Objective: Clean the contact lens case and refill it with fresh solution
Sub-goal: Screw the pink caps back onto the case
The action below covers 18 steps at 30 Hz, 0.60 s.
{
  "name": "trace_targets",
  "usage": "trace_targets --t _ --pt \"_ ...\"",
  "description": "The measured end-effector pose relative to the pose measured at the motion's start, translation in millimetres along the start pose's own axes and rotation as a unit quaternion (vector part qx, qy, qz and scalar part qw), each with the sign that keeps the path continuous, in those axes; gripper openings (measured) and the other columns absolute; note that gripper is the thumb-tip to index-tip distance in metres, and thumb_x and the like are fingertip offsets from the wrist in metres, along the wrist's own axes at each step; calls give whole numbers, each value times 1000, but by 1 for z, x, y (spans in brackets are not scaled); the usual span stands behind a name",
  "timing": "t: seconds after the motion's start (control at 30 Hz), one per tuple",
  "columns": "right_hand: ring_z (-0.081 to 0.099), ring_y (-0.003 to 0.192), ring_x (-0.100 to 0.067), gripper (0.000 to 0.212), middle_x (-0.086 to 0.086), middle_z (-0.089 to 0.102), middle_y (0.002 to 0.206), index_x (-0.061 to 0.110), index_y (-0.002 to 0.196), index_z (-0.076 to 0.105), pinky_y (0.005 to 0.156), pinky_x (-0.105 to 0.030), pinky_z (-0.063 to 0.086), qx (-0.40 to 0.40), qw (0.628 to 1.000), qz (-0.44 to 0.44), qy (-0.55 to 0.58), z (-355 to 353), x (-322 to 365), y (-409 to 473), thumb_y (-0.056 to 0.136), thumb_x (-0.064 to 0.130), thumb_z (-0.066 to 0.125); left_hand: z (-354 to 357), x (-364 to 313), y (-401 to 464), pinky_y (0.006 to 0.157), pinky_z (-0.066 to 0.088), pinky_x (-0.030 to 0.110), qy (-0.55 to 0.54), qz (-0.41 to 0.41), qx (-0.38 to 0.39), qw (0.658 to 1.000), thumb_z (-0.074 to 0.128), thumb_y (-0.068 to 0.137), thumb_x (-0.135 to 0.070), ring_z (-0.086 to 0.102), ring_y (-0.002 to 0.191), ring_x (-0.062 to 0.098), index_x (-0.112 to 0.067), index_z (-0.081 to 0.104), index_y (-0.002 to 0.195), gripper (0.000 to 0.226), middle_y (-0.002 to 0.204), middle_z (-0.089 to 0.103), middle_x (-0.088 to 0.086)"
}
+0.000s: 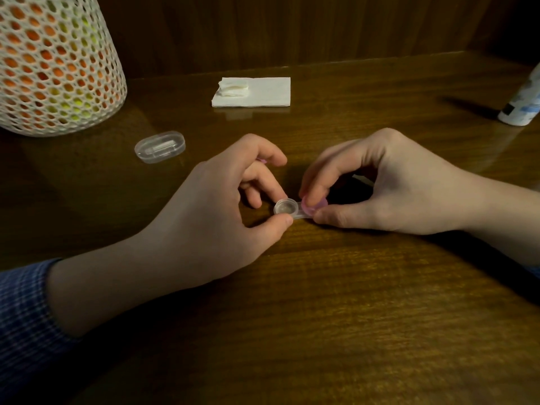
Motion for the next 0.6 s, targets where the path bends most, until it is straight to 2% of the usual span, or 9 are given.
trace_targets --t 0.33,0.43,0.5,0.6 --pt "73 101 -20 15 3 76 106 16 94 81 89 -35 59 -1 1000 -6 -5 0 0 0 79 18 80 -1 -2 0 70 43 5 -3 -3 0 1000 78 74 -37 67 86 6 -25 55 126 59 89 73 -17" --pt "71 97 -20 23 4 71 109 18 99 77 86 -38 60 -15 1000 5 -4 1 0 0 77 24 82 -1 -2 0 70 44 6 -3 -5 0 1000 78 73 -38 67 87 7 -26 55 126 59 90 73 -17" --pt "70 92 -18 30 6 71 104 20 102 73 80 -39 61 -31 999 21 4 1 1 0 75 29 83 -1 -2 0 71 44 6 -3 -6 0 1000 78 74 -38 67 88 7 -25 55 127 60 90 73 -17" --pt "71 89 -14 27 8 74 95 21 95 73 76 -35 60 -33 999 34 -6 3 3 0 74 35 83 -1 -1 0 71 44 6 -3 -6 -1 1000 80 75 -35 67 87 6 -25 55 127 59 90 74 -17"
Point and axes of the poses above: each hand's wrist, its own y-axis towards the middle knuckle, its own z-axis out of the palm, x = y × z, the point moved 1 cm from there along y, towards the middle knuckle
